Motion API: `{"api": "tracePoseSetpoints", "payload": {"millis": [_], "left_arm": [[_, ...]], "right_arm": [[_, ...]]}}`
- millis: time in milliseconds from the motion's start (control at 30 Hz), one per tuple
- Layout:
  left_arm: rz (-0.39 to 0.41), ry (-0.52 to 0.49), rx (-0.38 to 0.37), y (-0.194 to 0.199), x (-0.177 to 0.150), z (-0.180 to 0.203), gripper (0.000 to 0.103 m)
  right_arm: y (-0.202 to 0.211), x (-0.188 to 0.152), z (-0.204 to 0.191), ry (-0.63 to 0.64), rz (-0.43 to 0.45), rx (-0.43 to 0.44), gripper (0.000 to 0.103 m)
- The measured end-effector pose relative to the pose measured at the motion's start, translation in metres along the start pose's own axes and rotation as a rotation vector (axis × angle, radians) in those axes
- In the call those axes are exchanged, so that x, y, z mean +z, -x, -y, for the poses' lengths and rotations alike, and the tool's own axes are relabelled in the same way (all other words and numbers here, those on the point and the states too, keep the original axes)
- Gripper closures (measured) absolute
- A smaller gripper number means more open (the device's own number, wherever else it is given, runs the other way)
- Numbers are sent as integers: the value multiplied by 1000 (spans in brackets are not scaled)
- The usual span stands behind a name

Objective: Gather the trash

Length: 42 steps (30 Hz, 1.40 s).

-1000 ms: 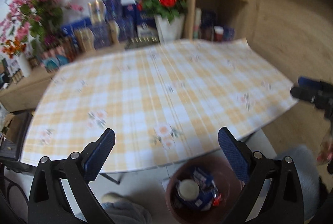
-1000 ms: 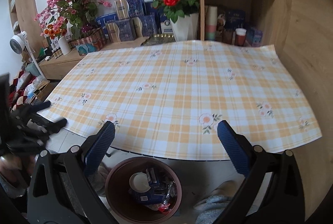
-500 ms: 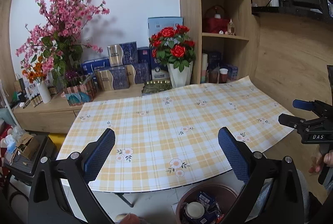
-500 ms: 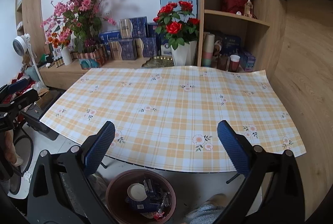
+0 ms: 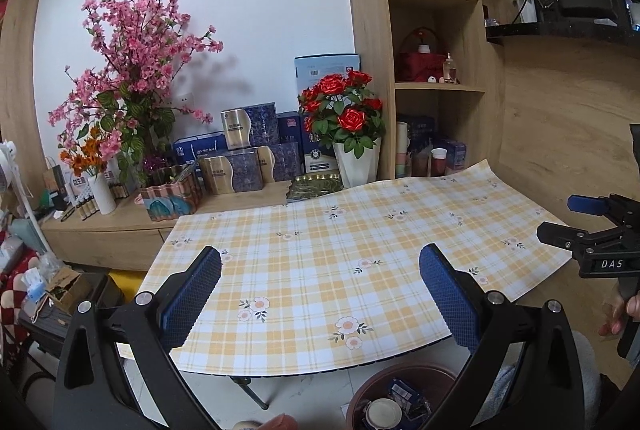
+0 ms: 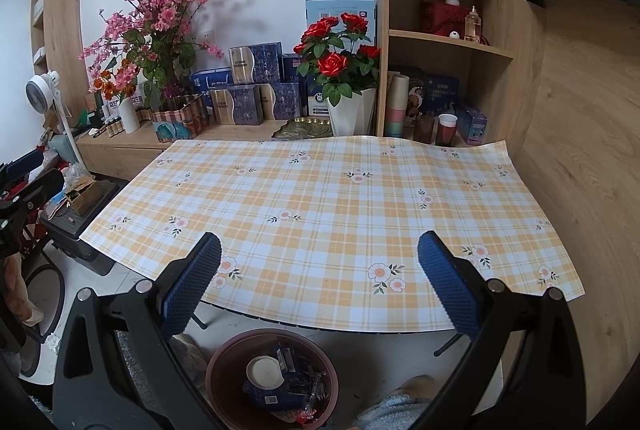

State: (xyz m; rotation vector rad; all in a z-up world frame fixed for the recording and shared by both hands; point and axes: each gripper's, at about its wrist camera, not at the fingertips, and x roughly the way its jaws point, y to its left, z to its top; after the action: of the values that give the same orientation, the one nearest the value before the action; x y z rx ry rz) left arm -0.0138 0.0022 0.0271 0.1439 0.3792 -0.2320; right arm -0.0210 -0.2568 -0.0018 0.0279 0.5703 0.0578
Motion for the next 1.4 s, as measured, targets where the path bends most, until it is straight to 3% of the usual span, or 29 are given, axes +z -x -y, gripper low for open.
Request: {"api": "tracePoseSetpoints", "payload": {"millis": [233, 1400], "left_arm": [[-41, 39, -1, -6, -4, -6, 6], [-58, 42, -2, -10, -12, -8, 6]], "right_arm": [[3, 1, -4, 17, 10, 0, 6], [7, 2, -6, 29, 36, 4, 6]]}}
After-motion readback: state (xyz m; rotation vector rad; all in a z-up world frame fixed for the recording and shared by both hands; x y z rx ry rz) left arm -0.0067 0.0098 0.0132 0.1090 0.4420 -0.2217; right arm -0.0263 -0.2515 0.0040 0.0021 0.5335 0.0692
